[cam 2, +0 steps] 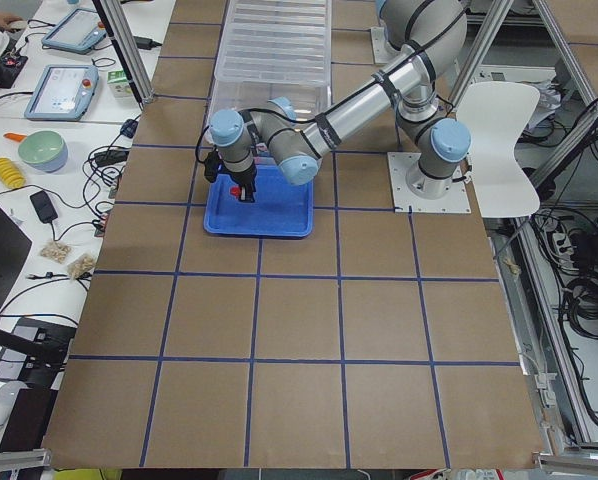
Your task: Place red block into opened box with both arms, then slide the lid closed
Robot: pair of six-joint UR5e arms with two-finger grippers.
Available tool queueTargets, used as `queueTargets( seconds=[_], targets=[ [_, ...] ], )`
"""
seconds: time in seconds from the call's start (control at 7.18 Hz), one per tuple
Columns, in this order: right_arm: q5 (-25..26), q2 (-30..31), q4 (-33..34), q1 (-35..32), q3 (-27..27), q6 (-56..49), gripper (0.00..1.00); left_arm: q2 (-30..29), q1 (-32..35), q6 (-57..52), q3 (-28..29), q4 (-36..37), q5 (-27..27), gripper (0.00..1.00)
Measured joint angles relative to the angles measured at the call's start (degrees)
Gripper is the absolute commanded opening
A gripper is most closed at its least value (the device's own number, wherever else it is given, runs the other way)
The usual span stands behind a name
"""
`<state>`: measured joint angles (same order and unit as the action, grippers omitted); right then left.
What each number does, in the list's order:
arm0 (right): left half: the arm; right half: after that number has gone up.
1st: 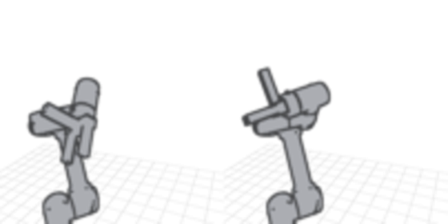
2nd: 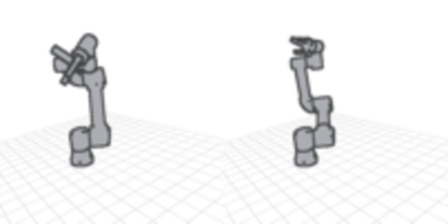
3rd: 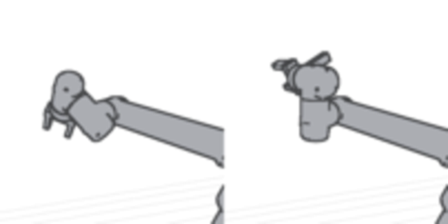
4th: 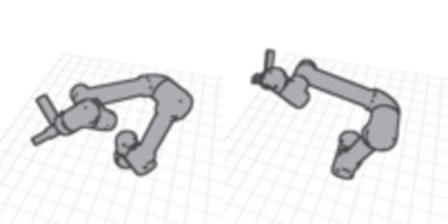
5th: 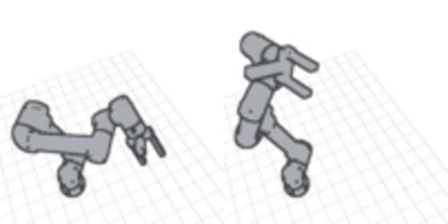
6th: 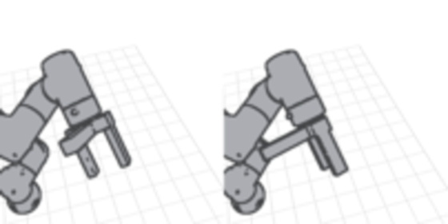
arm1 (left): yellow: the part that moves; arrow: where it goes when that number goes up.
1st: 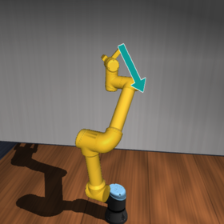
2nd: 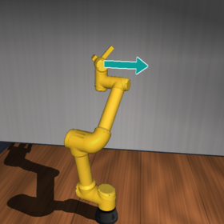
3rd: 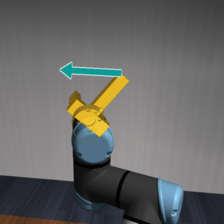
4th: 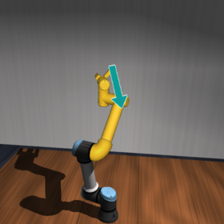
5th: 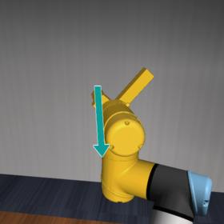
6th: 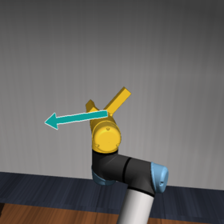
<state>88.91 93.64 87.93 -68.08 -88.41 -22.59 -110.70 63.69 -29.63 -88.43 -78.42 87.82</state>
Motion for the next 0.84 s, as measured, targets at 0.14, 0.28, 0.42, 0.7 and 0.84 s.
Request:
queueTargets(
  seconds=[0.14,0.28,0.42,0.7,0.84],
  targets=[
    [-0.16,-0.18,-2.53,-1.88,1.97,5.04,1.0,1.17,0.97,0.4,3.95,-5.2,-0.2,0.0],
    [-0.23,-0.66,-2.73,-5.91,2.73,12.13,1.0,2.31,3.06,2.09,6.67,-8.47,-0.3,0.0],
    [-0.14,-1.69,-1.22,-11.16,3.08,20.26,1.0,3.5,5.83,5.48,7.98,-10.42,-0.63,0.0],
    [0.68,-4.61,2.68,-19.65,3.76,29.94,1.0,5.6,11.38,13.78,7.95,-11.53,-2.59,0.0],
    [0.96,-5.25,3.32,-21.1,4.13,31.11,1.0,5.89,14.11,18.24,7.43,-11.41,-3.59,0.0]
  ],
)
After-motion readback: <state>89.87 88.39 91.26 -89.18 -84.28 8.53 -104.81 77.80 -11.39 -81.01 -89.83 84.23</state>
